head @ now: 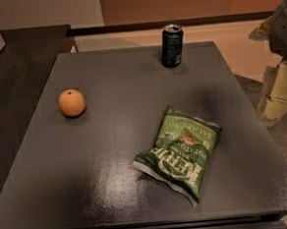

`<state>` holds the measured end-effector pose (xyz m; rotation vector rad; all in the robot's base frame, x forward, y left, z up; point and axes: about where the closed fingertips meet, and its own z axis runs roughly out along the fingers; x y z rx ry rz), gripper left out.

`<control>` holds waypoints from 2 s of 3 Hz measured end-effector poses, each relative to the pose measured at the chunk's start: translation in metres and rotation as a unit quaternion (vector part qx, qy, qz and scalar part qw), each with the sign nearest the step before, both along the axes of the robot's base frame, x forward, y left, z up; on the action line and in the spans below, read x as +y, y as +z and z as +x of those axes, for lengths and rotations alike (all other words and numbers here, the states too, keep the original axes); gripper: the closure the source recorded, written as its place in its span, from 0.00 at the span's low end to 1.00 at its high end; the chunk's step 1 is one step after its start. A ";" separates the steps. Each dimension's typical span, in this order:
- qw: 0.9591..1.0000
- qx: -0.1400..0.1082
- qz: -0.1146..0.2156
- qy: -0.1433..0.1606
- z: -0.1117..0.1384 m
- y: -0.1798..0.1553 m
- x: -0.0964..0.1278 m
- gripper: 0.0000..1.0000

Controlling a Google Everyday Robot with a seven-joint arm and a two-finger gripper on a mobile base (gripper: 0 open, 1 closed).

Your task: Move pepsi can near orange

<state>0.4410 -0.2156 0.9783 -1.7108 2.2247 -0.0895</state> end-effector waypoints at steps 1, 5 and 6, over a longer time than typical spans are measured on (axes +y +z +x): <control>0.999 -0.016 0.030 -0.016 0.018 0.001 0.000 0.00; 0.982 -0.075 0.155 -0.082 0.161 -0.027 0.013 0.00; 0.976 -0.077 0.173 -0.108 0.198 -0.043 0.024 0.00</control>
Offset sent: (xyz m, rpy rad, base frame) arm 0.0899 -0.0054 -0.0097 0.2206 -0.1106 -0.1296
